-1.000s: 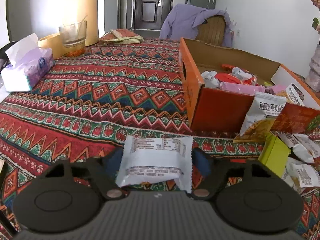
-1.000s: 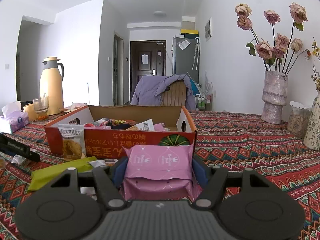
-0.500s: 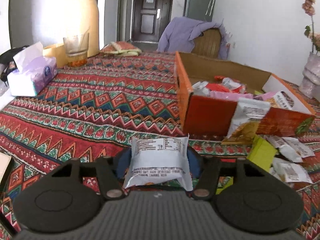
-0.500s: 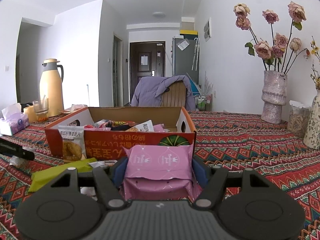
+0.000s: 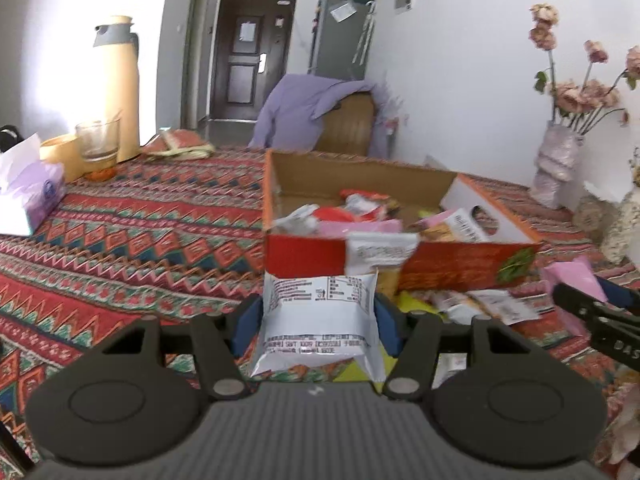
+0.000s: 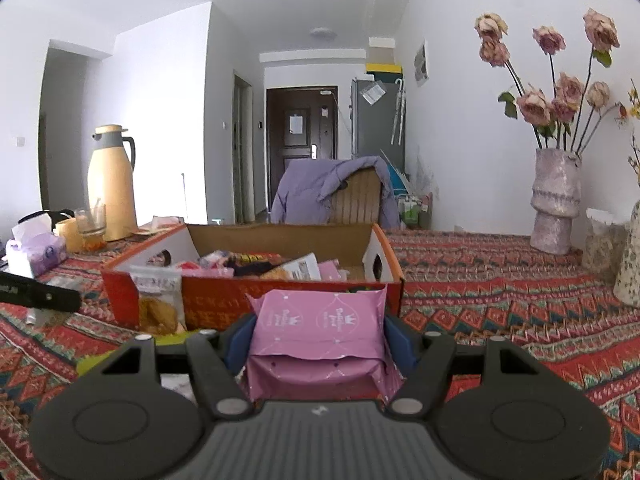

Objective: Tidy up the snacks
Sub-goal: 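Carry both packets into the box and open both tools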

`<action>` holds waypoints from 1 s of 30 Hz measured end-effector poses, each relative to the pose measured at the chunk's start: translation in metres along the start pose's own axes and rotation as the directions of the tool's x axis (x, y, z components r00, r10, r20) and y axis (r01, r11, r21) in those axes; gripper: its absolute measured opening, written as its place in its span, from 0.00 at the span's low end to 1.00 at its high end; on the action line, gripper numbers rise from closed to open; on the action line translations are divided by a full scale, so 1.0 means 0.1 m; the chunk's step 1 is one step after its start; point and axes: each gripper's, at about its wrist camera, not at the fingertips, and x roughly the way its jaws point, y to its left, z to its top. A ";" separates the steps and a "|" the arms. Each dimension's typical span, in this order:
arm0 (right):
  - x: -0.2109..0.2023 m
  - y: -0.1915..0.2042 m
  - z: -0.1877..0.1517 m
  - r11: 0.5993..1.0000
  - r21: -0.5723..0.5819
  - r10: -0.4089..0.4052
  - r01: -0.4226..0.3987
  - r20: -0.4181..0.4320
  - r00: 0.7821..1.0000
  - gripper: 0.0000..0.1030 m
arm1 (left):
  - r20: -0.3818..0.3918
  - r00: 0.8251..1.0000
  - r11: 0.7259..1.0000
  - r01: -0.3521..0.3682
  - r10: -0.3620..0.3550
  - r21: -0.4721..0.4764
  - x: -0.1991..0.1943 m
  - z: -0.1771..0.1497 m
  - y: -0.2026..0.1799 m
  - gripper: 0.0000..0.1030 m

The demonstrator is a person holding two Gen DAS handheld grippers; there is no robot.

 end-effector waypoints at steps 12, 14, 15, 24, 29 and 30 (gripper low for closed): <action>0.07 0.07 0.30 0.999 0.010 0.034 -0.034 0.022 0.999 0.66 | 0.053 0.996 0.997 0.074 -0.076 0.025 -0.03 0.25 -0.40 0.59; 0.11 0.08 0.35 0.999 0.008 0.037 -0.037 0.021 0.999 0.66 | 0.060 0.995 0.996 0.077 -0.079 0.033 -0.01 0.30 -0.45 0.59; 0.14 0.08 0.38 0.999 0.008 0.040 -0.040 0.018 0.999 0.66 | 0.065 0.995 0.996 0.075 -0.078 0.038 0.00 0.33 -0.48 0.59; 0.44 0.10 0.63 0.999 0.007 0.050 -0.050 -0.003 0.999 0.66 | 0.086 0.995 0.997 0.036 -0.042 0.067 0.19 0.62 -0.60 0.59; 0.64 0.11 0.75 0.999 0.002 0.049 -0.049 -0.014 0.999 0.66 | 0.079 0.997 0.998 0.006 -0.011 0.066 0.36 0.76 -0.60 0.59; 0.70 0.11 0.78 0.999 0.007 0.047 -0.047 -0.018 0.999 0.66 | 0.076 0.997 0.998 0.000 -0.005 0.062 0.40 0.79 -0.60 0.59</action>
